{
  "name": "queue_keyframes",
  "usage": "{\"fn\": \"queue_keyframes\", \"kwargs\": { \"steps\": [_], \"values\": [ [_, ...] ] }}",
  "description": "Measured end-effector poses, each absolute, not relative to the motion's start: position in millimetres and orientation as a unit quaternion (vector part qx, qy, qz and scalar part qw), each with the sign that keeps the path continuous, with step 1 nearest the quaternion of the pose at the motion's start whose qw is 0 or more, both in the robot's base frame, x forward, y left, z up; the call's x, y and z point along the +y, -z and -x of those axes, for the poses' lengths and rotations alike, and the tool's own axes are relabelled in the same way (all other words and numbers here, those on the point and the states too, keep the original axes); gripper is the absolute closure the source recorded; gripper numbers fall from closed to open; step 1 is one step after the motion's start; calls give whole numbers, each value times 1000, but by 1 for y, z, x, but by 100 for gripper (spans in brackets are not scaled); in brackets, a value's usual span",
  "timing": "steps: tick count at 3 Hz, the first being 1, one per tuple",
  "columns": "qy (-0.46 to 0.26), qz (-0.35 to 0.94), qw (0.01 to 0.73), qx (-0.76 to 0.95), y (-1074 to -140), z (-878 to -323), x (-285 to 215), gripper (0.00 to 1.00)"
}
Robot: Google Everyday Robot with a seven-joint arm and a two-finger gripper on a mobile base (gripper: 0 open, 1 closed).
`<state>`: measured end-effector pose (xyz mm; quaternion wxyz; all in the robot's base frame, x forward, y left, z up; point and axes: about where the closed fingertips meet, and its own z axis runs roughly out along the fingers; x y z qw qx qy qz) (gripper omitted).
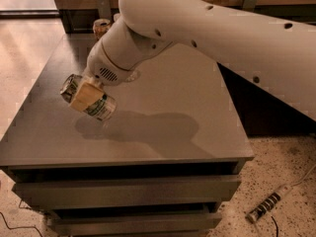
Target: Knock 7up can over
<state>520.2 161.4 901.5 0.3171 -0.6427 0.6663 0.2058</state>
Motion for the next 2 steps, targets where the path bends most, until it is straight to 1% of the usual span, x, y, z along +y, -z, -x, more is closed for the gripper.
{"fn": "queue_keyframes", "kwargs": {
  "steps": [2],
  "values": [
    [-144,642,249,711,-851,-533,173,100]
  ]
}}
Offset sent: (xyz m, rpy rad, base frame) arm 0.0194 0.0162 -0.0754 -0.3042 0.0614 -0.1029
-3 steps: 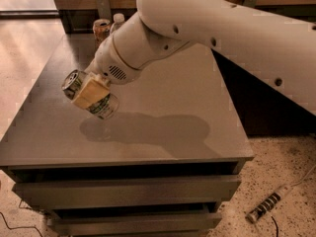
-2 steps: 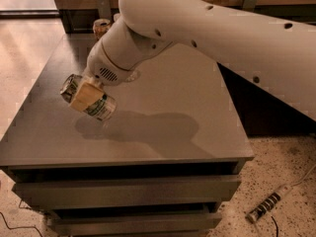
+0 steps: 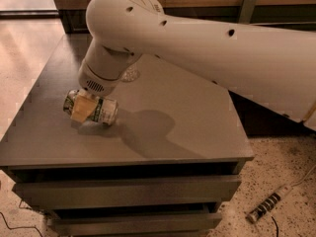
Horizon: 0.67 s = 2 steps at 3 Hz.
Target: Knock 7up can over
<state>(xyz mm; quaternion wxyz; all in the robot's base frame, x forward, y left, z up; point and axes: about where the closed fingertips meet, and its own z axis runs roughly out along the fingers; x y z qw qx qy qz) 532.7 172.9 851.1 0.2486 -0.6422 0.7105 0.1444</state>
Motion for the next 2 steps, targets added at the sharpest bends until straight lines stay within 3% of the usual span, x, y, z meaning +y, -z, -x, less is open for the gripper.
{"fn": "queue_keyframes", "kwargs": {
  "steps": [1,2],
  "values": [
    [-146,652,227,708,-826,-536,195,100],
    [-147,654,225,708,-827,-536,197,84]
  ]
}}
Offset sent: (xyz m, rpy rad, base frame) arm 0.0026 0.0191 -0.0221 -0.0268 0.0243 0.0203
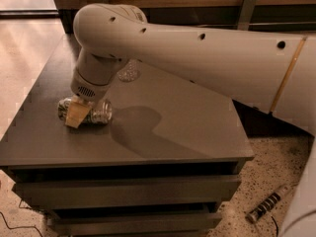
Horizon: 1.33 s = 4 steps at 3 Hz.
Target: Knock 7up can over
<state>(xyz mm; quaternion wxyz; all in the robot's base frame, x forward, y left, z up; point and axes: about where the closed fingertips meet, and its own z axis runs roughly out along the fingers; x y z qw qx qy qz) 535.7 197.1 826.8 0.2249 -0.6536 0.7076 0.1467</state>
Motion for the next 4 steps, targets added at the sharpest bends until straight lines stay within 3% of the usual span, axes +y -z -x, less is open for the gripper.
{"fn": "queue_keyframes", "kwargs": {
  "steps": [1,3,4],
  "values": [
    [-147,654,225,707,-827,-535,197,54],
    [-146,655,226,706,-829,-533,198,6],
    [-146,656,226,706,-829,-533,198,0]
  ]
}}
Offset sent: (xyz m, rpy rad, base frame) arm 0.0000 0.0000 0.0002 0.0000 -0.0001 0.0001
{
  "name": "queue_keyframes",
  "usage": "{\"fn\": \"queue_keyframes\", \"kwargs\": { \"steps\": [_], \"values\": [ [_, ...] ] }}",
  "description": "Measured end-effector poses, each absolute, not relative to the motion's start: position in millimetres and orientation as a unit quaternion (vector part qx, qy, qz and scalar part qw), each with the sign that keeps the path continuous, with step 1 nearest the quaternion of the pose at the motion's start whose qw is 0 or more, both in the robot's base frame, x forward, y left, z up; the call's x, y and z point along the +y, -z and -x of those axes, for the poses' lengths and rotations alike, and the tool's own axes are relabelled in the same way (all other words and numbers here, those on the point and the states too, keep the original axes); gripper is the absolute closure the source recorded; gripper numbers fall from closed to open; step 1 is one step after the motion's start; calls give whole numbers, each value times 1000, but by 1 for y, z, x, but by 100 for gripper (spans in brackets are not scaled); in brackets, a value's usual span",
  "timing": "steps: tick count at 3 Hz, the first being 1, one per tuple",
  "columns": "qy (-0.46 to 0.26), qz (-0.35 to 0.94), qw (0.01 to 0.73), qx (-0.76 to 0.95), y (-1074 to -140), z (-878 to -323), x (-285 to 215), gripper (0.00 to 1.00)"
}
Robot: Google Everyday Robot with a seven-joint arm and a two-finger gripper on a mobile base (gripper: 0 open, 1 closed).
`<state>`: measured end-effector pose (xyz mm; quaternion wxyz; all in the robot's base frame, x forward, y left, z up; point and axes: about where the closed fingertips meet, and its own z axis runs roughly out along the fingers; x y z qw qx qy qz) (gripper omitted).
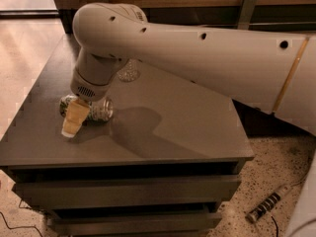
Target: Knock 7up can over
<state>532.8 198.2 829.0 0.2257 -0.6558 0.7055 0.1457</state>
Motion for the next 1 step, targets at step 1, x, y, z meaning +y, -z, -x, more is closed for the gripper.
{"fn": "queue_keyframes", "kwargs": {
  "steps": [1],
  "values": [
    [-146,656,226,706,-829,-533,198,0]
  ]
}}
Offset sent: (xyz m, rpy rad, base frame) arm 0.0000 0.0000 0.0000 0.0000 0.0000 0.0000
